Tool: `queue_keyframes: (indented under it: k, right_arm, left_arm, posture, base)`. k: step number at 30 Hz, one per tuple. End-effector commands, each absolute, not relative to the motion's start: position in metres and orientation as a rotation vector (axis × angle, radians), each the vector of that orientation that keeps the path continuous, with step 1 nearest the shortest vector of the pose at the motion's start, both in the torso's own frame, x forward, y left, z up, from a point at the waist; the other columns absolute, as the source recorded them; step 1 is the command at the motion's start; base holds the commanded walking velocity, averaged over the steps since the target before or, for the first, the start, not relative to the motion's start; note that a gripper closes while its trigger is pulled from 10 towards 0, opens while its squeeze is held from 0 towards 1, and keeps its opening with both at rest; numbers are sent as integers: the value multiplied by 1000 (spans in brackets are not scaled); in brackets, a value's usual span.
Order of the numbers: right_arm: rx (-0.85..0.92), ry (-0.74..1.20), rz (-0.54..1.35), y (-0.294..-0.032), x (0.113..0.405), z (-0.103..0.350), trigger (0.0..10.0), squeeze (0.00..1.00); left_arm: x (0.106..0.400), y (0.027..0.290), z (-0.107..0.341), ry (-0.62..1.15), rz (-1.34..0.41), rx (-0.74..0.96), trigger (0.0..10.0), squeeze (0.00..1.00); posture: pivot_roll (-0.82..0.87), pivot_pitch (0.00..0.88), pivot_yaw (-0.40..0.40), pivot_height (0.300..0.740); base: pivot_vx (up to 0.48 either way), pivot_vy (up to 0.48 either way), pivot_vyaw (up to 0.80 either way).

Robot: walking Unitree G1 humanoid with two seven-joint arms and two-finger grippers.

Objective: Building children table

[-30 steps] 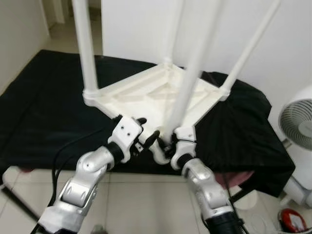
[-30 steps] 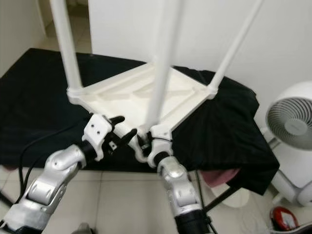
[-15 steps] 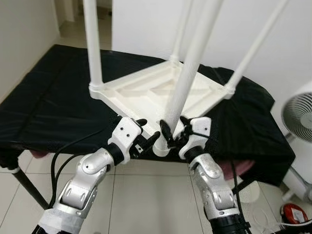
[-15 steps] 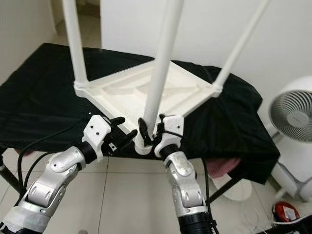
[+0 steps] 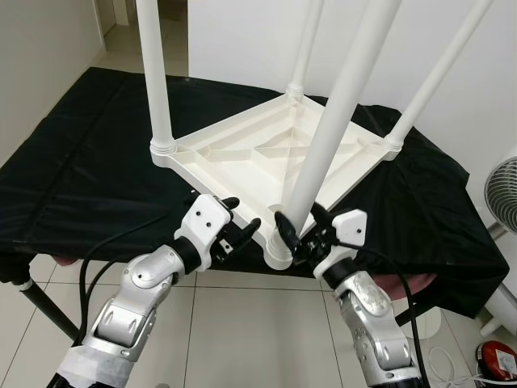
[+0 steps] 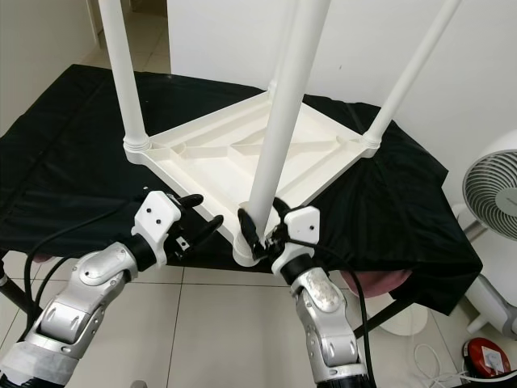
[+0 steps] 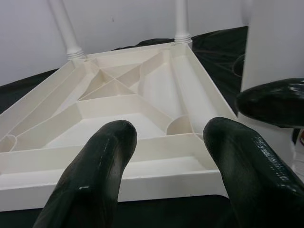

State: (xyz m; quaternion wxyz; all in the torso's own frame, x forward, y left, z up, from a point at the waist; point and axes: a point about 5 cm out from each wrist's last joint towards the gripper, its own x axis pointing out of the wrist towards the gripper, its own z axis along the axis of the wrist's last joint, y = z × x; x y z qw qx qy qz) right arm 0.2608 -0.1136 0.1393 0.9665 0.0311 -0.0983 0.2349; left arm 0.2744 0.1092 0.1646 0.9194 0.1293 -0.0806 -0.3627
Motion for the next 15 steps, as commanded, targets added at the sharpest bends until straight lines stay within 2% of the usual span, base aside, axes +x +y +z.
queue_keyframes:
  k: [1,15]
  right_arm:
    - [59,-196,461,-120,260,138,10000,0]
    - [30,-174,489,-128,251,133,10000,0]
  left_arm:
    - [276,109,164,-155,-779,266,10000,0]
    - [285,116,168,-170,-791,321,10000,0]
  posture:
    - [18,0,-96,740]
    - [4,0,-89,740]
  base:
    - [0,0,0]
    - [0,0,0]
